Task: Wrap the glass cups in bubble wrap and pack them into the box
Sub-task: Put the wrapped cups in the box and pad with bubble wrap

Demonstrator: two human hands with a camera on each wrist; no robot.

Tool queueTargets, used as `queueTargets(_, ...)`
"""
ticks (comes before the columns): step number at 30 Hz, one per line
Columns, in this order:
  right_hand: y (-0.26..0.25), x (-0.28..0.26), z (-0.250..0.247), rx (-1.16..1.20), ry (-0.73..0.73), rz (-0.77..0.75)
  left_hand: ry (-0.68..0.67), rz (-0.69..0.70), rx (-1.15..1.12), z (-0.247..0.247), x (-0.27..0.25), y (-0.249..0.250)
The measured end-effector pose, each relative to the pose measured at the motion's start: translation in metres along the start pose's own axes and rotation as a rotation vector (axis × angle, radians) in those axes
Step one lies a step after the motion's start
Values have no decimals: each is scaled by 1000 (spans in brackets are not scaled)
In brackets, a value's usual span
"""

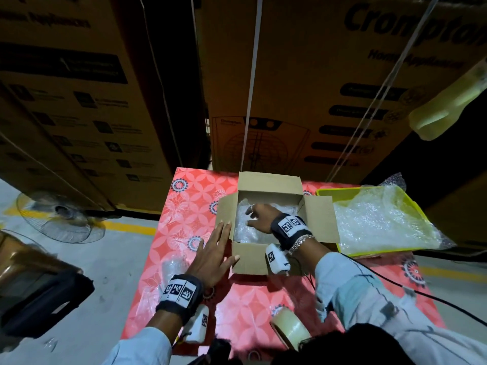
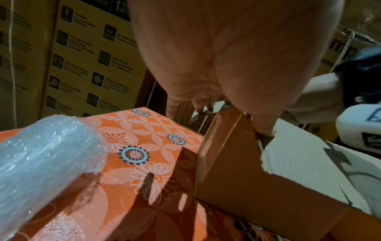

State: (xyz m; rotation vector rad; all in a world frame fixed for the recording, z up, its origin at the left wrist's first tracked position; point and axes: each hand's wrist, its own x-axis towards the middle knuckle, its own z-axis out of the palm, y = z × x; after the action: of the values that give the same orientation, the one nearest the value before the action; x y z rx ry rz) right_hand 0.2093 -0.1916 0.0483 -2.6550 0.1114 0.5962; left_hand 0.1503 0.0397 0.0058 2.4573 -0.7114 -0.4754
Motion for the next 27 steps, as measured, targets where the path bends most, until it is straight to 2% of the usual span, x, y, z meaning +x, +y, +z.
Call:
queueTargets(2, 19, -11, -10, -116, 78, 92, 2, 4, 1, 2, 2, -3)
queueTargets(5, 46, -28, -11, -280, -58, 187, 9, 18, -7, 8, 4, -8)
queueTargets(7, 57, -35, -6, -207, -152, 177, 6, 18, -16, 9, 6, -8)
queueTargets(12, 58, -58, 1, -130, -50, 100, 18, 23, -18, 9, 7, -7)
queueTargets(17, 47, -93, 17, -125, -101, 199, 25, 39, -28, 10, 9, -10)
queueTargets(20, 45, -98, 20, -129, -43, 181, 32, 37, -32, 9, 7, -6)
queueTargets(23, 46, -102, 22, 2, 25, 153, 34, 16, -36, 2, 1, 2)
queueTargets(27, 47, -116, 20, 139, 196, -38, 97, -4, -57, -12, -15, 3)
